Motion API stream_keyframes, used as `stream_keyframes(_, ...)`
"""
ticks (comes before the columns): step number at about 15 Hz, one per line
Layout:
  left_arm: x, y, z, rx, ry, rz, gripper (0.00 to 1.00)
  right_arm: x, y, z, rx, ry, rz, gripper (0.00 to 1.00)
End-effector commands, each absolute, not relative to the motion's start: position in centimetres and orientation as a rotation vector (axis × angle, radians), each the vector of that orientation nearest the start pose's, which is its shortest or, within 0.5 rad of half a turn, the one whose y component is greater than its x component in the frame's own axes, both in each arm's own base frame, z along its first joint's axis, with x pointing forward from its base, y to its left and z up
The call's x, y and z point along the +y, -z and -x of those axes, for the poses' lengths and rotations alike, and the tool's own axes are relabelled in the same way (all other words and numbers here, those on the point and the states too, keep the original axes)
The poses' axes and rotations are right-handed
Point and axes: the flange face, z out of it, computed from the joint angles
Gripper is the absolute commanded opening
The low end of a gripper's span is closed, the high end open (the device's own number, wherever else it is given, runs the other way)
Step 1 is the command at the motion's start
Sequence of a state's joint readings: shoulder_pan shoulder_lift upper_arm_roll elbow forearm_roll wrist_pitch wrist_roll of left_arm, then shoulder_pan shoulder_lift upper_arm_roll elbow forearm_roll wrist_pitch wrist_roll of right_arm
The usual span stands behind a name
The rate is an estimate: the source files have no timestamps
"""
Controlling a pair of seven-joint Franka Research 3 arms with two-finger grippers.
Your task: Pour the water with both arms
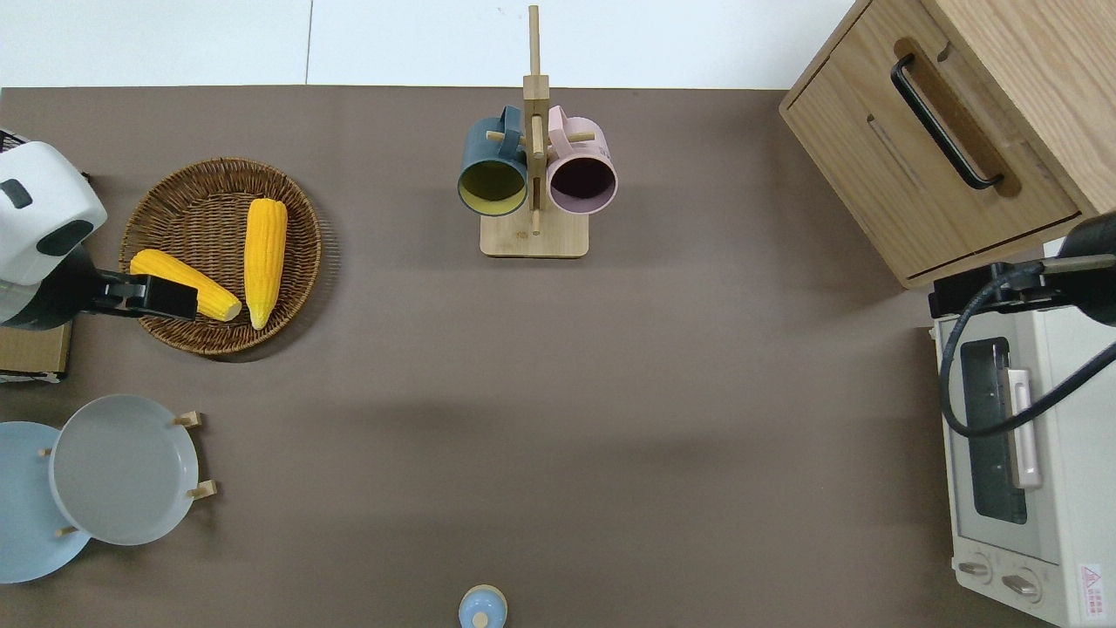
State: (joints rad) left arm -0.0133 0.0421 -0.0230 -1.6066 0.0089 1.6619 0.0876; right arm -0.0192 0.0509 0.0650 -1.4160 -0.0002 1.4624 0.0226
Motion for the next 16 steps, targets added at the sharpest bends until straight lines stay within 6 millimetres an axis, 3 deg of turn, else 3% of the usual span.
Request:
stream_keyframes(1, -1.6, -60.0, -56.7, 0.212, 0.053, 3.133, 1.0, 1.7, -65.7, -55.8, -0.031, -0.002, 3.137, 0.992)
stream_keyframes(4, -0.2, -60.1, -56.9, 0.236, 0.064, 3.125, 1.0, 2.1, -65.7, -55.8, -0.046, -0.005, 3.137, 0.992)
stream_keyframes(9, 6.8, -60.5, -57.2, 0.244, 0.104, 3.112, 1.0, 2.6, -65.8, -55.8, -0.05, 0.005, 3.138, 0.992)
stream_keyframes(11, 9.3, -60.5, -57.2, 0.248, 0.144, 3.098, 1.0, 3.7, -65.4, -55.9, -0.081, 0.0, 3.137, 0.992)
stream_keyframes(16, 17.9, -59.7, -57.0, 0.313, 0.199, 3.053, 1.0, 8.1, -60.2, -57.3, -0.168, -0.062, 3.069, 0.992)
